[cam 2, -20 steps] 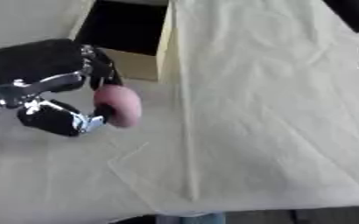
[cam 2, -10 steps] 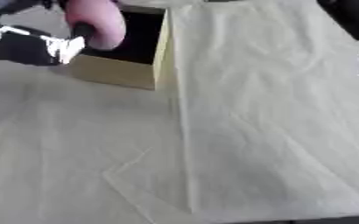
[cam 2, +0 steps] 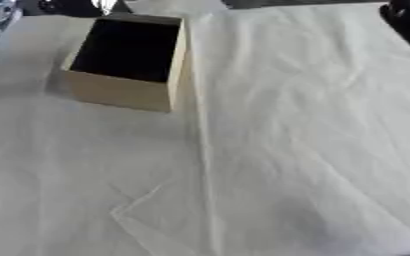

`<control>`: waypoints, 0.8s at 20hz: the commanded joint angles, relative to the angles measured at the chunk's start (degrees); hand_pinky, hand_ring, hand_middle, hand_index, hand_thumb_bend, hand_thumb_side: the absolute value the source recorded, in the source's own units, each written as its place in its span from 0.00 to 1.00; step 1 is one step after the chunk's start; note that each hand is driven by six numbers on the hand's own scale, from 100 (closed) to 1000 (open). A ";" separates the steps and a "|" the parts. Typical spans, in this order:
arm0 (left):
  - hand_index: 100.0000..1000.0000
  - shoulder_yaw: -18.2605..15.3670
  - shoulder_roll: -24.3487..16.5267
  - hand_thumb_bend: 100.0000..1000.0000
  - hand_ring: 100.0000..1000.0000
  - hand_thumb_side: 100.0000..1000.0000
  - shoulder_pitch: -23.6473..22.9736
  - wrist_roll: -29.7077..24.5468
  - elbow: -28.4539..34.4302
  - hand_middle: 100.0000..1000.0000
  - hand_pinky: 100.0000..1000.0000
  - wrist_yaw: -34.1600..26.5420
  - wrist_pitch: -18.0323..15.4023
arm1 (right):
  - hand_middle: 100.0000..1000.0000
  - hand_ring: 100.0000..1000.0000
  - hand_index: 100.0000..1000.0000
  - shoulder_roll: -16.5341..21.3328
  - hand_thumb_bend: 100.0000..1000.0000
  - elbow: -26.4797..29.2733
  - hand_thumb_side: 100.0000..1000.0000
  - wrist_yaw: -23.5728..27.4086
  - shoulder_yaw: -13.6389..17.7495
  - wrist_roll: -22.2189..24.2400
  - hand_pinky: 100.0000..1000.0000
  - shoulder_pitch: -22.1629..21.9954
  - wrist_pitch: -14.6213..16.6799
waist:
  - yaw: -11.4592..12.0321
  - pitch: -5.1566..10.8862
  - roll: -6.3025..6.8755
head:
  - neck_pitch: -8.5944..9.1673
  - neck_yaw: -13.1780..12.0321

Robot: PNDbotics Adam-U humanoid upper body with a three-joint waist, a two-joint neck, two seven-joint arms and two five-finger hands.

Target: Pick up objects on the table and place them in the box.

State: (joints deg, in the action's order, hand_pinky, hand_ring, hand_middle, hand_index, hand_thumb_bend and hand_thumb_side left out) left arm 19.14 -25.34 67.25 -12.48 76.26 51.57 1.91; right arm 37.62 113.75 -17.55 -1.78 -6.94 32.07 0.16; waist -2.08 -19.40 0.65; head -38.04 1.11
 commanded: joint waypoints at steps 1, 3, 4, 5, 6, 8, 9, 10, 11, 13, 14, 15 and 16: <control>0.64 -2.44 1.34 0.00 0.48 0.16 2.36 2.76 -5.49 0.48 0.41 3.12 -1.04 | 0.66 0.74 0.82 0.74 0.00 0.84 0.87 0.49 0.36 0.19 0.89 1.09 0.22 | -0.39 0.91 0.04 | 1.27 -0.63; 0.64 -3.17 2.37 0.00 0.48 0.16 2.82 3.77 -8.94 0.48 0.41 4.54 -1.70 | 0.66 0.74 0.82 0.60 0.00 0.84 0.87 0.56 0.36 0.22 0.89 1.22 0.22 | -0.71 0.69 0.08 | 1.50 -0.87; 0.64 -3.35 2.74 0.00 0.48 0.16 2.90 4.01 -10.49 0.48 0.42 5.17 -2.12 | 0.66 0.74 0.82 0.57 0.00 0.84 0.87 0.58 0.40 0.19 0.89 1.24 0.22 | -0.81 0.61 0.11 | 1.52 -0.96; 0.64 -3.48 3.00 0.00 0.48 0.16 2.98 4.19 -11.74 0.48 0.42 5.74 -2.60 | 0.66 0.74 0.82 0.55 0.00 0.84 0.87 0.59 0.43 0.15 0.89 1.24 0.21 | -0.87 0.55 0.14 | 1.53 -1.00; 0.64 -3.52 3.15 0.00 0.48 0.15 2.86 4.19 -12.86 0.48 0.42 6.19 -3.10 | 0.66 0.74 0.82 0.52 0.00 0.84 0.87 0.60 0.50 0.10 0.89 1.23 0.18 | -0.92 0.47 0.18 | 1.53 -0.98; 0.64 -3.54 3.26 0.00 0.48 0.15 2.61 4.06 -14.43 0.48 0.42 6.81 -4.09 | 0.66 0.74 0.82 0.48 0.00 0.84 0.87 0.62 0.56 0.03 0.89 1.18 0.17 | -0.94 0.38 0.23 | 1.45 -0.84; 0.64 -3.55 3.26 0.00 0.48 0.15 2.48 3.98 -14.90 0.48 0.42 6.97 -4.55 | 0.66 0.74 0.82 0.47 0.00 0.84 0.87 0.64 0.57 0.03 0.89 1.14 0.21 | -0.93 0.36 0.25 | 1.39 -0.77; 0.64 -3.54 3.22 0.00 0.48 0.15 2.30 3.80 -15.29 0.48 0.43 7.04 -5.00 | 0.66 0.74 0.82 0.45 0.00 0.84 0.87 0.69 0.60 0.03 0.89 1.11 0.25 | -0.92 0.33 0.26 | 1.31 -0.65; 0.64 -3.58 3.15 0.00 0.48 0.15 2.17 3.58 -15.61 0.48 0.43 7.06 -5.36 | 0.66 0.74 0.82 0.43 0.00 0.84 0.87 0.76 0.61 0.04 0.89 1.09 0.28 | -0.91 0.32 0.27 | 1.26 -0.56; 0.63 -3.68 2.98 0.00 0.48 0.15 1.93 2.89 -16.19 0.48 0.43 6.97 -5.88 | 0.66 0.74 0.82 0.43 0.00 0.84 0.87 0.85 0.63 0.09 0.90 1.05 0.35 | -0.88 0.32 0.27 | 1.13 -0.46; 0.63 -3.73 2.86 0.00 0.48 0.15 1.85 2.35 -16.45 0.48 0.43 6.95 -6.07 | 0.66 0.74 0.82 0.44 0.00 0.84 0.87 0.89 0.65 0.10 0.90 1.02 0.34 | -0.85 0.32 0.27 | 1.07 -0.40; 0.63 -3.82 2.81 0.00 0.48 0.14 1.83 1.84 -16.65 0.48 0.43 6.93 -6.21 | 0.66 0.74 0.82 0.43 0.00 0.84 0.87 0.93 0.68 0.10 0.90 1.00 0.32 | -0.83 0.32 0.27 | 1.00 -0.36; 0.63 -3.92 2.79 0.00 0.48 0.15 1.78 1.29 -16.90 0.48 0.43 6.93 -6.32 | 0.66 0.74 0.82 0.39 0.00 0.84 0.87 0.97 0.71 0.10 0.90 1.01 0.30 | -0.82 0.31 0.27 | 0.98 -0.35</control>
State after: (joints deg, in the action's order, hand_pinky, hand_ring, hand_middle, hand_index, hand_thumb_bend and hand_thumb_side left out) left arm 16.03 -21.63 67.99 -10.64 59.03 58.48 -4.16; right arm 37.09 113.75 -17.04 -1.76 -6.85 32.44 0.27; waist -2.86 -20.21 0.98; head -37.18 0.67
